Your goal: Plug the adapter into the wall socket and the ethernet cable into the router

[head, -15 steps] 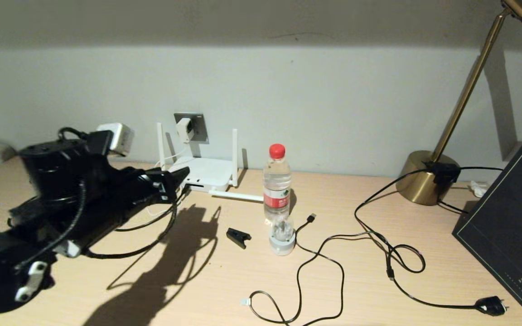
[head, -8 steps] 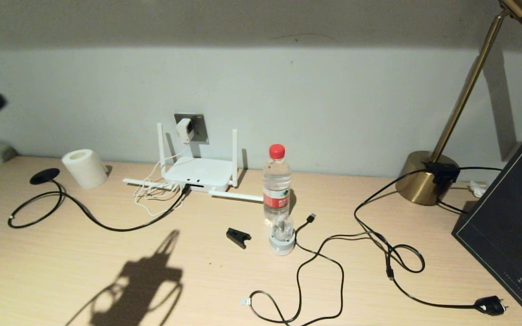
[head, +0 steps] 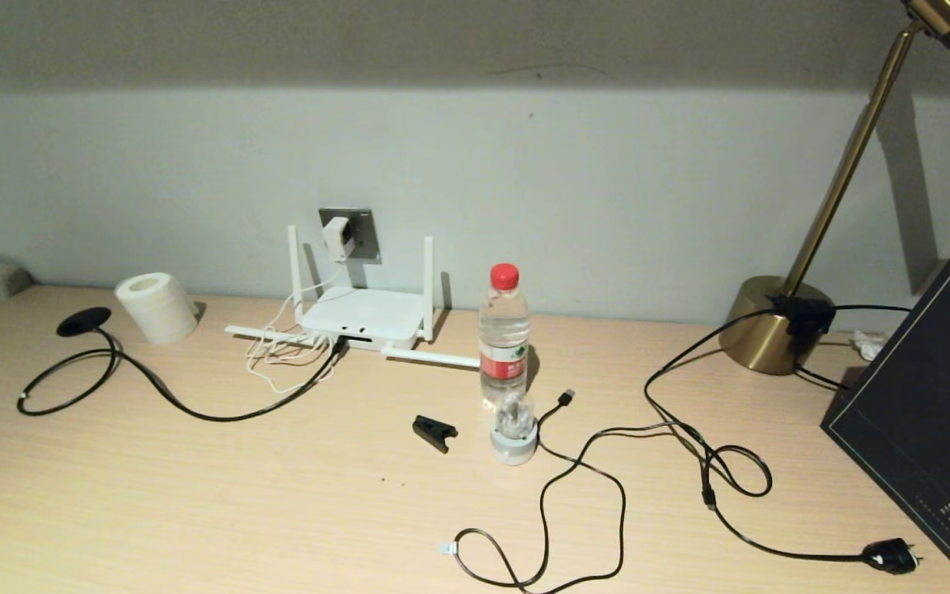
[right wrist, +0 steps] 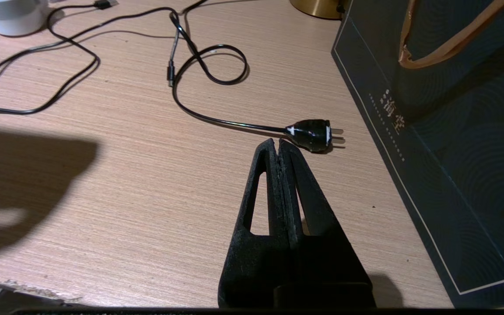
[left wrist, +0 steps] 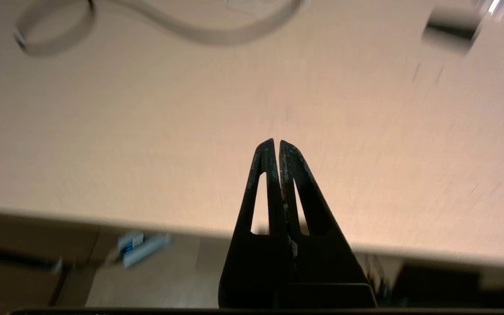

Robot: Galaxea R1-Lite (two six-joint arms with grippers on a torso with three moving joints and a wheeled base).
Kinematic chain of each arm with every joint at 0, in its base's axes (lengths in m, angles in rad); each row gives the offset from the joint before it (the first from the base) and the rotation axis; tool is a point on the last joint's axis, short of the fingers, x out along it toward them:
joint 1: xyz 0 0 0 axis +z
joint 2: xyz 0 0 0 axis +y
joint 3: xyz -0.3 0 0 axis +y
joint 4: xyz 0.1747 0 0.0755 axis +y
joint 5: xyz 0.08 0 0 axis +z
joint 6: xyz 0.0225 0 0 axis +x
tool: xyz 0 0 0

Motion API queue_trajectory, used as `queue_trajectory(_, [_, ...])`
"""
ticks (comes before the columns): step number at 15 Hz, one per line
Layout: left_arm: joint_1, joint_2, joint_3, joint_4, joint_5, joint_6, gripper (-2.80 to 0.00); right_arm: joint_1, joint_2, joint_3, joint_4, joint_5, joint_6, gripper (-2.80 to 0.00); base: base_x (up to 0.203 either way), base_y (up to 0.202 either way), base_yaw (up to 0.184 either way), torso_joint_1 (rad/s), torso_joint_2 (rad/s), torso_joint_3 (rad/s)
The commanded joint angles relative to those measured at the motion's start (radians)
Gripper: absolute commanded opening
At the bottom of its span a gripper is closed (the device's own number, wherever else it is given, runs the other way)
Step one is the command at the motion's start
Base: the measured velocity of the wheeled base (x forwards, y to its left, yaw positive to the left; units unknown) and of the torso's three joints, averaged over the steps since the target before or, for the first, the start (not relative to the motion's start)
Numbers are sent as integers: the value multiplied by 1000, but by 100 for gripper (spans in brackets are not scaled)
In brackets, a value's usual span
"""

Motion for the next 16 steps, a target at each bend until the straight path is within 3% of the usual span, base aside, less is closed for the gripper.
queue_trajectory(1, [24,-23,165,-59,-33,3,-280,-1,2,0,1,0,-2,-280,0,0,0,0,0,0])
queue_trajectory(3, [-62,-23,168,-70,-50,17,-280,-1,2,0,1,-1,-2,-280,0,0,0,0,0,0])
queue_trajectory(4, [-160,-22,168,-72,-48,1,-280,0,2,0,1,-2,0,-280,0,0,0,0,0,0])
queue_trajectory(6, [-221,-21,185,-117,14,-87,-280,0,2,0,1,-2,-2,-280,0,0,0,0,0,0])
queue_trajectory(8, [-221,-20,204,-188,16,-145,-280,0,2,0,1,-1,-2,-280,0,0,0,0,0,0])
queue_trajectory(10, [-213,-20,204,-184,18,-102,-280,-1,2,0,1,-2,0,-280,0,0,0,0,0,0])
queue_trajectory(13, [-55,-19,189,-126,1,-38,-280,-1,2,0,1,0,-11,-280,0,0,0,0,0,0])
queue_trajectory(16, [-44,-25,200,-148,-17,-11,-280,-1,2,1,1,1,-15,-280,0,0,0,0,0,0])
